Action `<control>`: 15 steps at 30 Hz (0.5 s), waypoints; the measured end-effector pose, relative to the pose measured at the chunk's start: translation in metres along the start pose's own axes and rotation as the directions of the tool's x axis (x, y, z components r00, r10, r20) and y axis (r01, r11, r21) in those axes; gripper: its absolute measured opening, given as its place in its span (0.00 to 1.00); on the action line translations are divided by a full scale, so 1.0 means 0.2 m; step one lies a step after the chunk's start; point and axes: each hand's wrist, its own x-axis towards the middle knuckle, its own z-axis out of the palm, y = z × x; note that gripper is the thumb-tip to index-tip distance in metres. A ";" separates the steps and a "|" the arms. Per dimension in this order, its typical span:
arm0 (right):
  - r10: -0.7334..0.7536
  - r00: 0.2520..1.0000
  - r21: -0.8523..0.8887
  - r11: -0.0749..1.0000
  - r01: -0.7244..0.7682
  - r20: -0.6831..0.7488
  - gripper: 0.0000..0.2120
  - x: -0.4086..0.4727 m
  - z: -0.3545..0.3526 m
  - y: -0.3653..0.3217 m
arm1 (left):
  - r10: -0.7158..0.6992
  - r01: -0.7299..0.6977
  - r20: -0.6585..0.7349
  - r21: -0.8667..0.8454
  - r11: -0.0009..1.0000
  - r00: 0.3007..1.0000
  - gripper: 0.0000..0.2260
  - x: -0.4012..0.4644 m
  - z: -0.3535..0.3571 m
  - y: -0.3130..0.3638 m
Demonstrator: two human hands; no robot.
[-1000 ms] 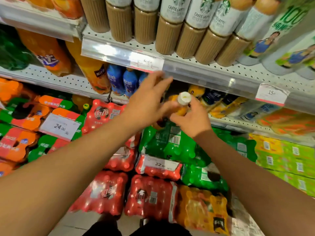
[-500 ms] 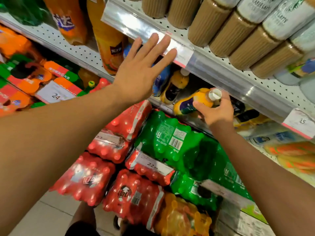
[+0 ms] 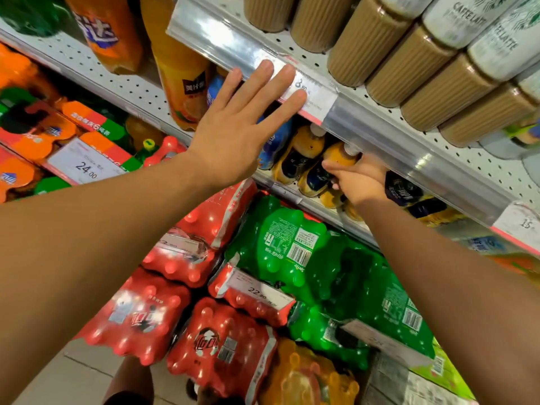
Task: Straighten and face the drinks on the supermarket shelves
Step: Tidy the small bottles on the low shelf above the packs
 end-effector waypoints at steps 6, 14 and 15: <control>0.067 0.997 0.046 0.997 -0.069 0.036 0.17 0.02 0.02 -0.03 | 0.017 -0.017 -0.017 0.029 0.999 1.000 0.39 0.00 0.02 -0.01; 0.026 0.994 -0.033 0.999 -0.023 0.105 0.14 -0.01 -0.04 -0.03 | 0.016 -0.014 -0.032 0.046 0.999 0.999 0.37 0.00 0.02 -0.01; 0.015 0.994 -0.050 0.999 -0.009 0.112 0.13 -0.03 -0.05 -0.04 | 0.018 -0.016 -0.029 0.047 0.999 0.999 0.38 0.00 0.02 -0.01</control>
